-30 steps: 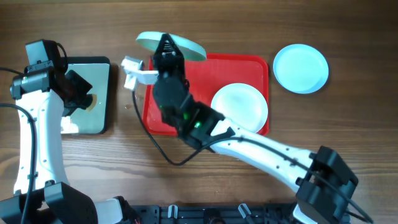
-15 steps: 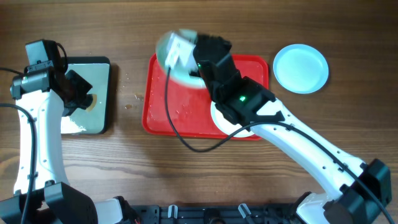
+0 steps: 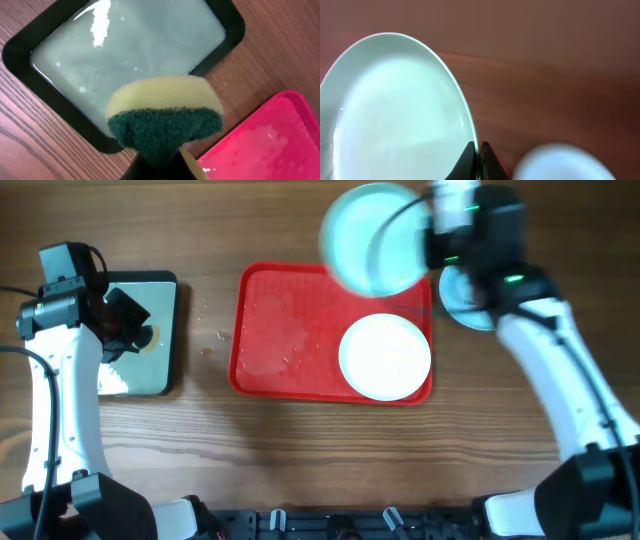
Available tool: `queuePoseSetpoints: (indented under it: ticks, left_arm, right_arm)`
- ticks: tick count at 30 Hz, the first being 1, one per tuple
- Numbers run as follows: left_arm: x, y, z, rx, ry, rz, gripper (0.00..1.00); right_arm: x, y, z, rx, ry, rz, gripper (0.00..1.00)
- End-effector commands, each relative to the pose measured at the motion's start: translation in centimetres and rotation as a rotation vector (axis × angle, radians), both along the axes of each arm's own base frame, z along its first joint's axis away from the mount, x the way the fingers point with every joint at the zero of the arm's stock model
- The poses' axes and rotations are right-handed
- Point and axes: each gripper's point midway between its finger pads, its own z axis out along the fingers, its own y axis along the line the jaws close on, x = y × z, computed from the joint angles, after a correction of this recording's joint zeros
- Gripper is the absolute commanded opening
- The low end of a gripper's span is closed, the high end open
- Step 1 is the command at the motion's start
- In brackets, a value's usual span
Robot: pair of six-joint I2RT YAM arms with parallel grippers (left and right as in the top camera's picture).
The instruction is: Clean dirty plates on tray and stack at the side
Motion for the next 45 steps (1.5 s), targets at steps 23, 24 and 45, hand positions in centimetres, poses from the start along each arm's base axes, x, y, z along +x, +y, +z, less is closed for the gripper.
queuePoseSetpoints:
  ticks: [23,24,45]
  left_arm:
    - [-0.1,-0.1,-0.3,-0.017,0.004,0.009,0.04]
    - [-0.1,-0.1,-0.3,-0.017,0.005,0.008,0.04]
    - [-0.1,-0.1,-0.3,-0.017,0.005,0.009,0.04]
  right_arm:
    - [-3.3,-15.2,-14.2,0.316,0.338,-0.444,0.58]
    - [-3.5,-15.9,-14.4,0.311,0.341,-0.485,0.58]
    - [-16.2,-26.6,-21.5,0.551,0.552,-1.029,0.53]
